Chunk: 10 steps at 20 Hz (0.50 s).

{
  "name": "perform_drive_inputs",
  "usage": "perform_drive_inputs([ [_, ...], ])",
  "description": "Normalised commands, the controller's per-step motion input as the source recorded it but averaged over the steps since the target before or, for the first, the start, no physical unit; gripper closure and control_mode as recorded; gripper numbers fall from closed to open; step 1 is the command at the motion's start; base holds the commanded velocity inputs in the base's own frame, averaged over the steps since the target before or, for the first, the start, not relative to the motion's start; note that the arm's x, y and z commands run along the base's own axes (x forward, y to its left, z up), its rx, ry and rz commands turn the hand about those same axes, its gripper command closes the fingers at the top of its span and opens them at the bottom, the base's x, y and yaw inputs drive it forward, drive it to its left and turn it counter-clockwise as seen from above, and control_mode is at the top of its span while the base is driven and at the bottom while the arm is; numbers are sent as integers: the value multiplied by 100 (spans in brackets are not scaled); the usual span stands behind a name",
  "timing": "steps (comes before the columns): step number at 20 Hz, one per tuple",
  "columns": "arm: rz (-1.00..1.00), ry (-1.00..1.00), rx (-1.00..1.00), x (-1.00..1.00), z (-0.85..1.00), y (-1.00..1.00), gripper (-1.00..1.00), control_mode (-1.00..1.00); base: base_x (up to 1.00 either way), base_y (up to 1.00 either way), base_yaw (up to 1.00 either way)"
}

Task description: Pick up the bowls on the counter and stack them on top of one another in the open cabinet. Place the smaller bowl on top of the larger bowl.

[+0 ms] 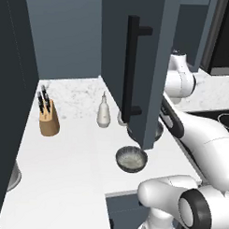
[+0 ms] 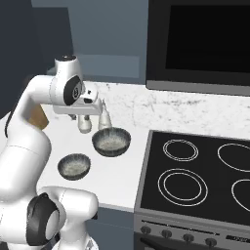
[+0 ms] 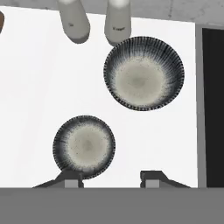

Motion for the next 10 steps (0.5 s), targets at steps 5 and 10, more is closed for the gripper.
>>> perform_drive_inputs([
  [5, -3, 3, -2, 5, -57, 0, -100, -100, 0, 0, 0],
  [10, -6, 8, 0, -2, -100, -2, -100, -100, 0, 0, 0],
])
